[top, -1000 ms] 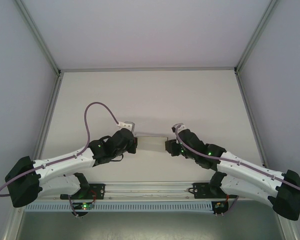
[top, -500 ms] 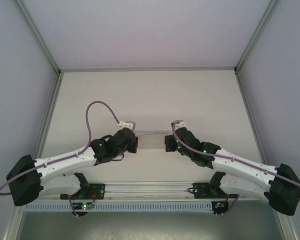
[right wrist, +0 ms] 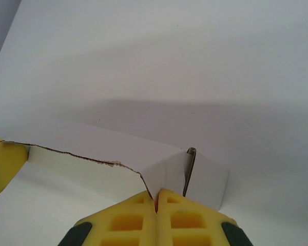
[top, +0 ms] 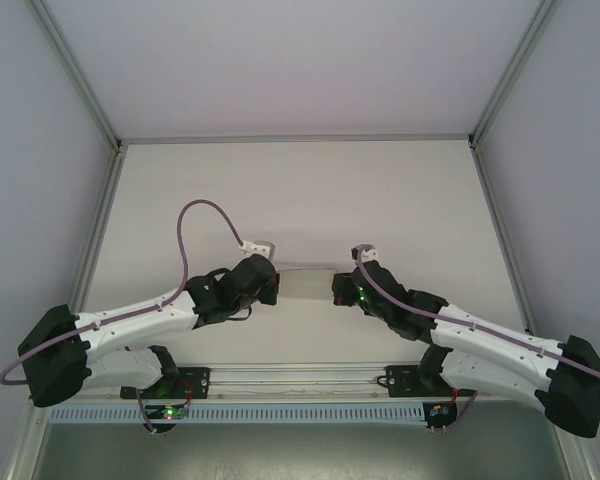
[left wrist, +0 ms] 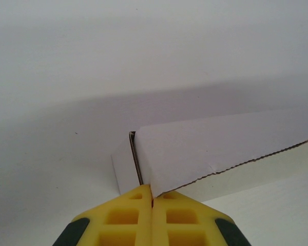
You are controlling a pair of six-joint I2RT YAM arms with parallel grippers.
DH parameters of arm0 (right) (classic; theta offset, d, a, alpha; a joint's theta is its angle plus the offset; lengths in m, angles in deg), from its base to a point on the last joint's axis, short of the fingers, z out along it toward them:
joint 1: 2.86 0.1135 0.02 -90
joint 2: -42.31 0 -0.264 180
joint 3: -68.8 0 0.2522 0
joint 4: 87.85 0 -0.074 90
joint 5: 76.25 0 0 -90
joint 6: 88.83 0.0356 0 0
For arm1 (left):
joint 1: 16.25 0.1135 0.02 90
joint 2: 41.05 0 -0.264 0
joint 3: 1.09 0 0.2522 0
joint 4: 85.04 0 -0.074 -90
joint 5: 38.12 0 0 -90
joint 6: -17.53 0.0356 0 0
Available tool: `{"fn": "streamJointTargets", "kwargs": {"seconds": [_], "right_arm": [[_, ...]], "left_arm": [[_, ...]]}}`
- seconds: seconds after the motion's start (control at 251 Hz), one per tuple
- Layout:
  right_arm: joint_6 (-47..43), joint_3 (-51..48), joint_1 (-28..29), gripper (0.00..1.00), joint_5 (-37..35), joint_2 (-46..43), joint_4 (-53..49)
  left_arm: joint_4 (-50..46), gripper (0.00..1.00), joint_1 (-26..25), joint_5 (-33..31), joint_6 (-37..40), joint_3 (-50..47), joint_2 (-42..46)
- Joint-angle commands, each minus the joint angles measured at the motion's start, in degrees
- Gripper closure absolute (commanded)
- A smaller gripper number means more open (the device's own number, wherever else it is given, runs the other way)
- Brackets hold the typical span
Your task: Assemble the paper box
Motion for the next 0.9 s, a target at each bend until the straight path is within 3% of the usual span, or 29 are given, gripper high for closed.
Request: {"fn": "streamJointTargets", "kwargs": {"seconds": [0.0, 0.2, 0.479, 0.555, 0.894], "right_arm": [[-1.15, 0.31, -0.36, 1.0, -2.32, -3.23, -7.89], [-2.31, -1.71, -2.09, 1.0, 1.34, -1.56, -9.1], [-1.9, -3.26, -2.01, 1.0, -2.11, -0.37, -12.65], [-2.98, -2.05, -2.0, 0.89, -3.58, -1.98, -14.21], [-10.23, 1.48, -1.96, 0.78, -1.81, -4.24, -11.92]], "left_arm": [[-7.04, 1.0, -1.33, 2.09, -1.23, -1.93, -0.88], [-6.99, 1.0, -1.35, 1.45, -2.21, -2.57, -0.17], [-7.87, 1.0, -1.26, 1.4, -1.89, -1.52, -1.61], [-7.74, 1.0, -1.32, 1.21, -1.97, -1.52, -1.69], [-8.09, 1.0, -1.31, 1.31, -1.8, -1.09, -1.94]]}}
